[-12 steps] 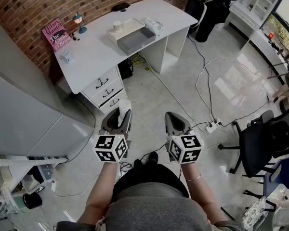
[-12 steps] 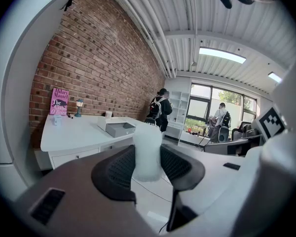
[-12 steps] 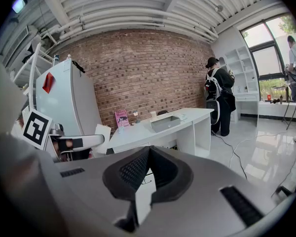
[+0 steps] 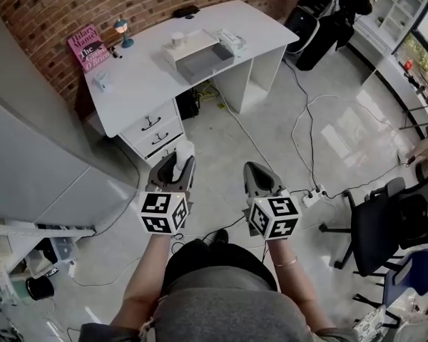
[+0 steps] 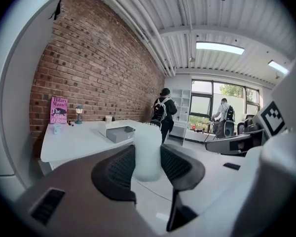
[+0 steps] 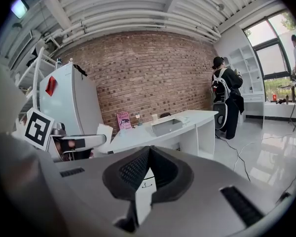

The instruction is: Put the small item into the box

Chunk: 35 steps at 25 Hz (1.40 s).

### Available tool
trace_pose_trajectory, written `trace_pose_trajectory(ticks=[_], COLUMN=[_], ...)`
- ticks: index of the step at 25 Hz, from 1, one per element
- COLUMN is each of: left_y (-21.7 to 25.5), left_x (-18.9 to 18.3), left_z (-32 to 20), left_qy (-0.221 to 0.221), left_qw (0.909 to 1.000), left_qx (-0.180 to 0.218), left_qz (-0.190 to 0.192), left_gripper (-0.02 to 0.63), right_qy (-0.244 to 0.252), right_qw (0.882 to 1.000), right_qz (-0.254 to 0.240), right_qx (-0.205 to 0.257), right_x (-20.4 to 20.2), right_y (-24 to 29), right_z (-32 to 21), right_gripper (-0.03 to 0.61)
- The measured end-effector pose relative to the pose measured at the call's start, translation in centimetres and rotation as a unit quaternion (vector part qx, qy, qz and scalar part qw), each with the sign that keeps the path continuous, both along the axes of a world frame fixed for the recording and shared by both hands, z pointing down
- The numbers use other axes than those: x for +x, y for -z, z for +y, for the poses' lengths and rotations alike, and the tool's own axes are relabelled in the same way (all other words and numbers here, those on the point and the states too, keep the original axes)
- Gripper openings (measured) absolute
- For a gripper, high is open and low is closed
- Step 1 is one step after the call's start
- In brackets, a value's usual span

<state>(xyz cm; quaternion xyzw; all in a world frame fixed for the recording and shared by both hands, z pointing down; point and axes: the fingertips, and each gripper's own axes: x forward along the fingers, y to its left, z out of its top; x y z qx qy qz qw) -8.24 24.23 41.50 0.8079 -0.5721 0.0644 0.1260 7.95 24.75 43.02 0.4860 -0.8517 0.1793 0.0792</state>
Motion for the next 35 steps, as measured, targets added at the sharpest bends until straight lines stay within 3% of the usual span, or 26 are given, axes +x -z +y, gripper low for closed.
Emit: trace_pose_trajectory(ticks=[6,19,35], left_y=[0.3,0.0,-1.4], left_x=[0.5,1.0,-3.7], left_z=[-0.8,-5.0,-21.0], left_qy=[0.011,0.003,-0.001], left_qw=[0.9996,0.9998,0.9994], left_qx=[-0.003,-0.01,-0.024], left_qz=[0.025,0.017,0.024], left_gripper=[0.169,0.169,0.169], right_qy=[-0.004,-0.02,-0.03], right_qw=[1.0,0.999,0.999], right_qz=[-0.007,-0.018,-0.009], right_qx=[-0.005,-0.032,-0.03], right_x=[1.2,2.0,-2.3], right_y=[0.0,-1.4,-0.7], right_z=[-0.8,-4.4,-20.1], right_gripper=[0.006,0.006,0.006])
